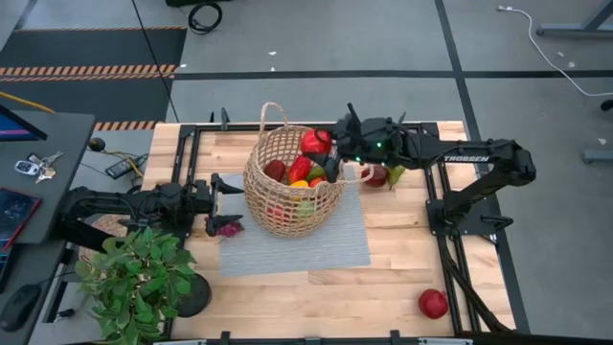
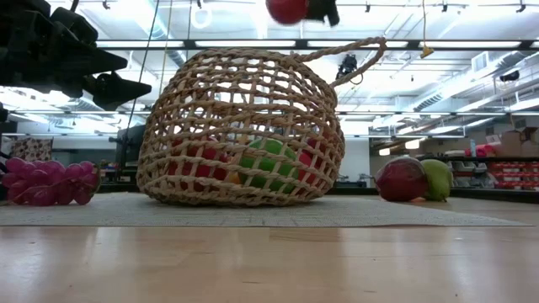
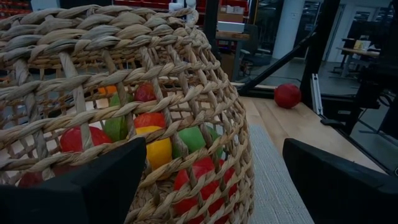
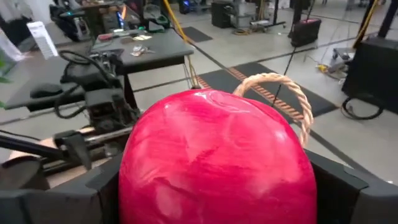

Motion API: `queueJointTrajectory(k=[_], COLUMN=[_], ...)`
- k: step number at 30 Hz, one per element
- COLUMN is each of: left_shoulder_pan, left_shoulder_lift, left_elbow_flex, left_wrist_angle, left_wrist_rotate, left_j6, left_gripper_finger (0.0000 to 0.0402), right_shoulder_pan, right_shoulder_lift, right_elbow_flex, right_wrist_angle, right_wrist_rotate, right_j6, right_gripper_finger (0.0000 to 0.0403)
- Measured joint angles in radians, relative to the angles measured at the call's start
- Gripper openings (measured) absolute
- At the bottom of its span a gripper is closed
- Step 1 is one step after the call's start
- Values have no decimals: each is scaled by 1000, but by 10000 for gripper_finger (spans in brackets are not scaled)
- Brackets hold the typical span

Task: Build produce basket
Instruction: Put the red apple into the brown basket

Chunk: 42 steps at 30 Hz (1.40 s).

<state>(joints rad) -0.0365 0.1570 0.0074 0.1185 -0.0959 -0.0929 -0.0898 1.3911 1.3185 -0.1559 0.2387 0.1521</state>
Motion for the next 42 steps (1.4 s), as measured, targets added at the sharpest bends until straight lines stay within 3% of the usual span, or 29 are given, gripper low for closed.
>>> queueJointTrajectory(k=[5, 14, 24, 30, 33, 39, 42], left_shoulder_pan=[0, 0, 0, 0, 0, 0, 0], left_shoulder_lift=[0, 0, 0, 0, 0, 0, 0], left_elbow_flex=[0, 0, 0, 0, 0, 0, 0], left_wrist_angle=[0, 1, 0, 1, 1, 0, 0], left_wrist_rotate=[0, 0, 0, 0, 0, 0, 0], left_j6=[0, 1, 0, 0, 0, 1, 0], left_gripper_finger=[386, 386, 386, 386, 386, 386, 386], right_shoulder_pan=[55, 95, 113, 94, 84, 81, 82], right_shoulder_lift=[-1, 82, 348, 418, 422, 425, 425], right_elbow_flex=[79, 151, 543, 667, 690, 690, 690], right_wrist_angle=[-81, -125, -433, -510, -501, -513, -521], right_wrist_rotate=[82, 84, 82, 67, 12, 34, 42], right_j6=[-6, 35, 2, -13, -130, -654, -827], right_gripper_finger=[339, 339, 340, 342, 342, 342, 342])
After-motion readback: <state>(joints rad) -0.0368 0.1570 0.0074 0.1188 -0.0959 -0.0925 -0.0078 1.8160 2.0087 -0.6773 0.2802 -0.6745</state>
